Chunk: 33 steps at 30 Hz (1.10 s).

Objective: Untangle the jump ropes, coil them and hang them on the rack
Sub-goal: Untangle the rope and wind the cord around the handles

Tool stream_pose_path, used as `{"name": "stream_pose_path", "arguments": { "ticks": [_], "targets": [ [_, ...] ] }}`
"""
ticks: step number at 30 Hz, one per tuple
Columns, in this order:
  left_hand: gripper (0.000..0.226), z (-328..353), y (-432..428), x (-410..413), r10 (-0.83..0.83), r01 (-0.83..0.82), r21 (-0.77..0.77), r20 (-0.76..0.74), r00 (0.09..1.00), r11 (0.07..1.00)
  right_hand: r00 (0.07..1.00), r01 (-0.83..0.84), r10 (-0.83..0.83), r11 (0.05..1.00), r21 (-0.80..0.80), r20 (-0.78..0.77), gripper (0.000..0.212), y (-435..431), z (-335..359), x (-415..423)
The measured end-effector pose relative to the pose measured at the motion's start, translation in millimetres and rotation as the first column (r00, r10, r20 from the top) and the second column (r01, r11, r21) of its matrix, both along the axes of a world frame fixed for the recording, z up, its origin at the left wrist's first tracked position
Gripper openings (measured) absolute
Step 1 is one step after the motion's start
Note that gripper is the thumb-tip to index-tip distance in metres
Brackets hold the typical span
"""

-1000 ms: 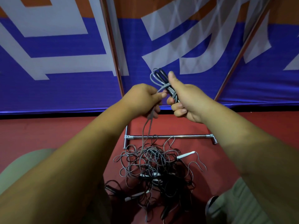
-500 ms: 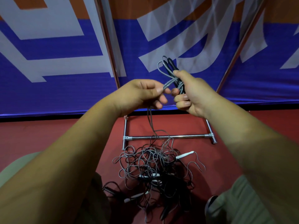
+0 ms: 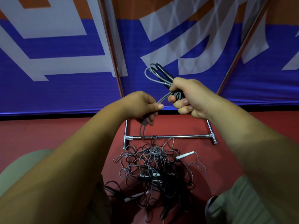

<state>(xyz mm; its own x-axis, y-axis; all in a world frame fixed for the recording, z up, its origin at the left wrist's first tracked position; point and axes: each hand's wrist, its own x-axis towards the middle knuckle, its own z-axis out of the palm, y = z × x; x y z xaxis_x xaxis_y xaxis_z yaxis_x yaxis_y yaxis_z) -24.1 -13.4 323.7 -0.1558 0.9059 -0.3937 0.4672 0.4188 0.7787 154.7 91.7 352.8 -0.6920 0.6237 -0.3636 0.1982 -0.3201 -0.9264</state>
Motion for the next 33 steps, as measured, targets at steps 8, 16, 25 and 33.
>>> {"name": "stream_pose_path", "arguments": {
  "ticks": [8, 16, 25, 33],
  "targets": [
    [0.016, -1.6, -0.8, -12.4, 0.022, -0.034, 0.039, 0.285, 0.958, 0.999, 0.991, 0.089, -0.095, 0.994, -0.066, -0.093, 0.015, 3.8, 2.3, -2.5],
    [0.009, -3.2, 7.4, -10.6, 0.102, -0.072, 0.177, -0.164, 0.981, 0.982, 0.994, -0.100, 0.095, 0.986, -0.136, -0.045, 0.016, -0.9, 6.3, 3.4],
    [0.018, 5.9, -0.2, -17.9, -0.088, -0.032, 0.311, 0.363, 0.928, 0.950, 0.726, -0.568, 0.655, 0.742, -0.355, 0.210, 0.016, -15.2, 2.6, 16.7],
    [0.016, 23.7, 1.5, -11.8, -0.129, 0.169, 0.348, -0.136, 0.982, 0.922, 0.739, -0.458, 0.481, 0.872, -0.173, 0.472, 0.005, -5.8, -19.6, 11.3]
  ]
}}
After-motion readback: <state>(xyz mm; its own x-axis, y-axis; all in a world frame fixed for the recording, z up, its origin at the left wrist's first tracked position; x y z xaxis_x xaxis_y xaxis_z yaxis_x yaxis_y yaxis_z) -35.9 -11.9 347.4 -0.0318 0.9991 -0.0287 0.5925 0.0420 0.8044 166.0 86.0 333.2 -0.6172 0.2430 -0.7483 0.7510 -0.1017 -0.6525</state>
